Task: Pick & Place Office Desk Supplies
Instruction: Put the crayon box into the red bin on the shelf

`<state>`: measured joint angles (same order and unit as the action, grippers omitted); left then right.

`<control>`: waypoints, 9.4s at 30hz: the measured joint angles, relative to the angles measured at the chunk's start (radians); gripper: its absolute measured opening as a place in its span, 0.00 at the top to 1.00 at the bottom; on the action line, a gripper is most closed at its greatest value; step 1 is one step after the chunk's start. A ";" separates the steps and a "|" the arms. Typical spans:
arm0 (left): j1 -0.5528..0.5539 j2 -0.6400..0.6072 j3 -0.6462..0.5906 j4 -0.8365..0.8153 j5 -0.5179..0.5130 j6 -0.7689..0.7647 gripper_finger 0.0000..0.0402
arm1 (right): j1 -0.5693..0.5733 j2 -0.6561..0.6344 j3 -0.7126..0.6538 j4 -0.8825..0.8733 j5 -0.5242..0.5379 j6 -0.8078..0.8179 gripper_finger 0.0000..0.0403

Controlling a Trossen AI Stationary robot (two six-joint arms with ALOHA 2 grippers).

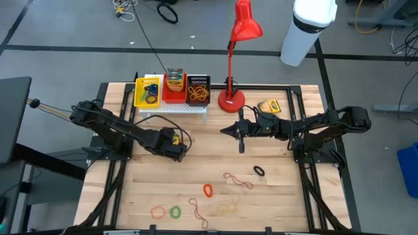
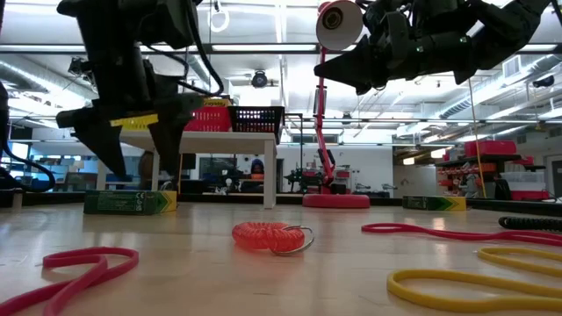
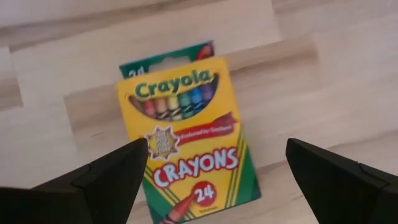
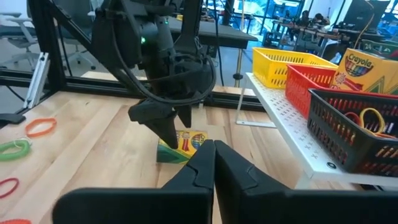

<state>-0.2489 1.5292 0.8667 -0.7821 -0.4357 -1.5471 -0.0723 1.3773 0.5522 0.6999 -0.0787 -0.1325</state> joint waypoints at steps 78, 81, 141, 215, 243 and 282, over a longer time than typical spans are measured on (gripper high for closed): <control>-0.166 0.135 0.003 0.126 -0.423 0.315 0.14 | -0.042 0.000 0.044 -0.103 0.131 0.454 0.92; -0.184 0.135 0.003 0.232 -0.539 0.474 0.14 | -0.040 0.005 0.066 -0.172 0.126 0.585 0.83; -0.061 0.044 0.003 0.520 -0.167 1.096 0.04 | -0.008 0.177 0.197 -0.215 0.087 0.520 0.99; 0.055 -0.448 -0.434 0.986 0.074 1.252 0.70 | 0.027 0.347 0.219 -0.135 -0.115 0.629 0.99; 0.057 -0.448 -0.433 0.988 0.041 1.131 0.70 | 0.026 0.356 0.219 -0.179 -0.037 0.566 0.78; 0.200 -0.448 -0.433 0.988 0.234 1.145 0.70 | 0.026 0.348 0.219 -0.196 -0.112 0.497 0.96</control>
<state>-0.0494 1.0817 0.4335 0.2054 -0.2012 -0.4021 -0.0463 1.7252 0.7712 0.5039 -0.1910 0.3646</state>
